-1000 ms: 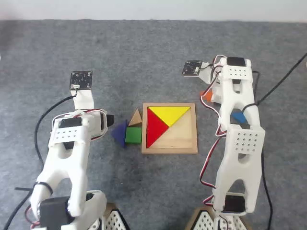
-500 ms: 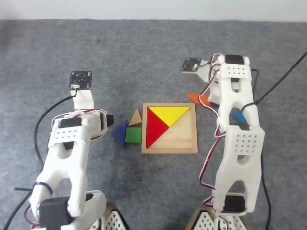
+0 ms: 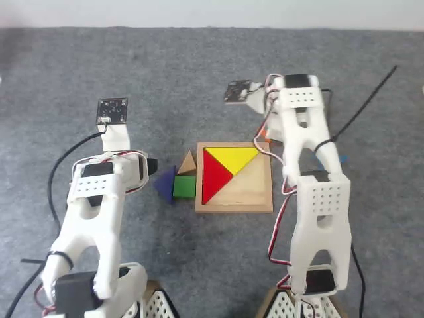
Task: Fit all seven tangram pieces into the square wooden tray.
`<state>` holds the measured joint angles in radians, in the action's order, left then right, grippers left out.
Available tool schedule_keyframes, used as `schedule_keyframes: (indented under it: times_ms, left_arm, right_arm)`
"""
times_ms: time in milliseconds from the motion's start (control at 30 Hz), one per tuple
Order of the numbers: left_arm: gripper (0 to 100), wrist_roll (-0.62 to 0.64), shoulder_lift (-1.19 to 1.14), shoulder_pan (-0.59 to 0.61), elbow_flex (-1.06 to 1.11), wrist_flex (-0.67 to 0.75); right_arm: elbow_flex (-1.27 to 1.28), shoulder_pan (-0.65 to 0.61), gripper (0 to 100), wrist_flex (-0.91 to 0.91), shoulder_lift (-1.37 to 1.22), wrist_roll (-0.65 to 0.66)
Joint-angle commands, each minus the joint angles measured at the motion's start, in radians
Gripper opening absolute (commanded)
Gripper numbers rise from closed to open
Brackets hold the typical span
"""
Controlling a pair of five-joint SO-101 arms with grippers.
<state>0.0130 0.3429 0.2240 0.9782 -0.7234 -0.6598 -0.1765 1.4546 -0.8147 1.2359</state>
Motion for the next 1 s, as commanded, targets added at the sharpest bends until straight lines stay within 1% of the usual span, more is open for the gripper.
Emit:
schedule_keyframes:
  times_ms: [0, 67, 133, 267, 433, 600, 700, 767, 833, 967]
  left_arm:
    - [26, 0.006, 0.008, 0.006, -0.016, -0.006]
    - [26, 0.006, 0.009, 0.006, -0.016, -0.006]
    - [26, 0.006, 0.009, 0.006, -0.016, -0.006]
    - [26, 0.006, 0.008, 0.006, -0.016, -0.006]
    - [26, 0.006, 0.008, 0.006, -0.016, -0.006]
    - [26, 0.006, 0.008, 0.006, -0.016, -0.006]
    - [26, 0.006, 0.008, 0.006, -0.016, -0.006]
    - [26, 0.006, 0.008, 0.006, -0.016, -0.006]
    - [26, 0.006, 0.008, 0.006, -0.016, -0.006]
    - [26, 0.006, 0.009, 0.006, -0.016, -0.006]
  right_arm:
    - [-0.02, -0.001, 46.8, -0.016, -0.004, 0.074]
    - [-0.02, 0.001, 46.7, -0.016, -0.025, 0.097]
    - [-0.02, 0.004, 43.1, -0.007, -0.047, 0.132]
    - [-0.02, 0.01, 28.5, -0.005, -0.085, 0.18]
    - [-0.018, 0.012, 14.9, -0.002, -0.094, 0.175]
    - [-0.021, 0.008, 0.8, 0.09, -0.064, 0.152]
    - [-0.021, 0.024, 3.2, 0.12, -0.015, 0.132]
    - [-0.021, 0.047, 3.5, 0.101, 0.027, 0.074]
    - [-0.021, 0.068, 0.2, 0.093, 0.064, 0.032]
    - [-0.018, 0.091, 0.7, 0.119, 0.088, 0.008]
